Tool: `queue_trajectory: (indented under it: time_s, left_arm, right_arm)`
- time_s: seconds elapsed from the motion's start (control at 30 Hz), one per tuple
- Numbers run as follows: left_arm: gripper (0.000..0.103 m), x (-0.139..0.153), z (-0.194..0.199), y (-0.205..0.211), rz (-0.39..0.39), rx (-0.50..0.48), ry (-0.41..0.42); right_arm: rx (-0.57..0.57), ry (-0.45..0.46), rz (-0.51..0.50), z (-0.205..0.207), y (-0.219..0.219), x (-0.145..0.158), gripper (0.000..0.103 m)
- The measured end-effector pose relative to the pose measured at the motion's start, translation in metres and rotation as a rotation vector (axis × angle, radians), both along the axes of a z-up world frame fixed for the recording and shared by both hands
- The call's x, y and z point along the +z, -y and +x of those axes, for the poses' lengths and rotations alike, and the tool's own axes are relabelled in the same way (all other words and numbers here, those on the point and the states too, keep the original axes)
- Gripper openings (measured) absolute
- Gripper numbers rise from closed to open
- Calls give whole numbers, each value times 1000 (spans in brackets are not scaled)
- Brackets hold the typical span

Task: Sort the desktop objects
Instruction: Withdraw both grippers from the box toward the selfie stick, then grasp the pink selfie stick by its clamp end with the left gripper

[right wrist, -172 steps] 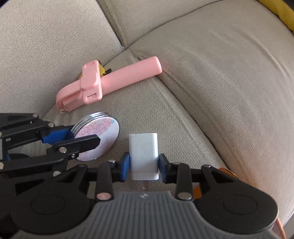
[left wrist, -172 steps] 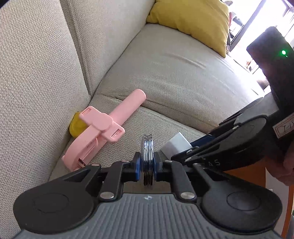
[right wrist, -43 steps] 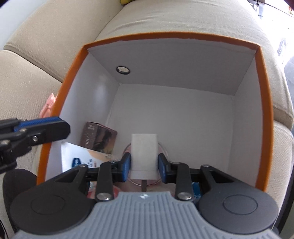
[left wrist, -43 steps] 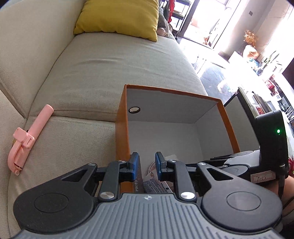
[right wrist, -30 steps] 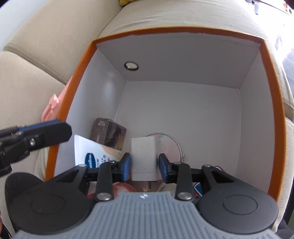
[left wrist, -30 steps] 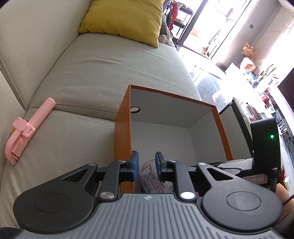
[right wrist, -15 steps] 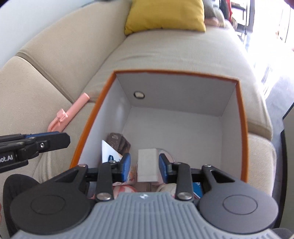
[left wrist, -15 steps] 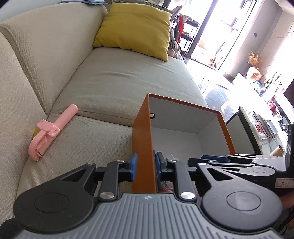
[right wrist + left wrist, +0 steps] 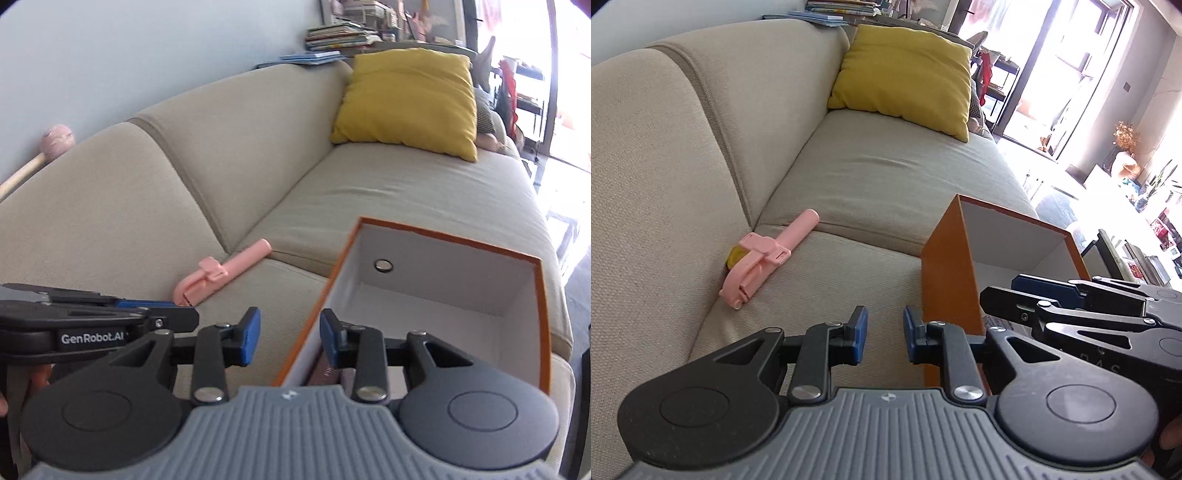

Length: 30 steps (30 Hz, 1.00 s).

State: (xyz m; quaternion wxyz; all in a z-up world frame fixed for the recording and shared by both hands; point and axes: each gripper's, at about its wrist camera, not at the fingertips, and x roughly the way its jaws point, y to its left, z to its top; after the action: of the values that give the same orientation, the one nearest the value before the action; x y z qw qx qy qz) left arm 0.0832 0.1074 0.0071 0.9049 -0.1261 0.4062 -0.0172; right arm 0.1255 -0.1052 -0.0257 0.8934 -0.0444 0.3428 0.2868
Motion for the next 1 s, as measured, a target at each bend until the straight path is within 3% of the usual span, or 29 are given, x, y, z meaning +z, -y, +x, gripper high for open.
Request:
queue_trajectory:
  time_s: [0.43, 0.7, 0.83, 1.0]
  left_arm:
    - [23, -19, 2, -61, 14, 79, -69]
    - [23, -39, 18, -106, 16, 131, -112]
    - [32, -49, 35, -117, 48, 116, -128]
    - [33, -66, 66, -119, 75, 55, -164]
  right_arm:
    - [144, -40, -161, 15, -77, -14, 38]
    - [170, -123, -214, 47, -118, -32, 38]
    - [169, -184, -228, 69, -141, -46, 38]
    - [161, -242, -232, 99, -163, -60, 38]
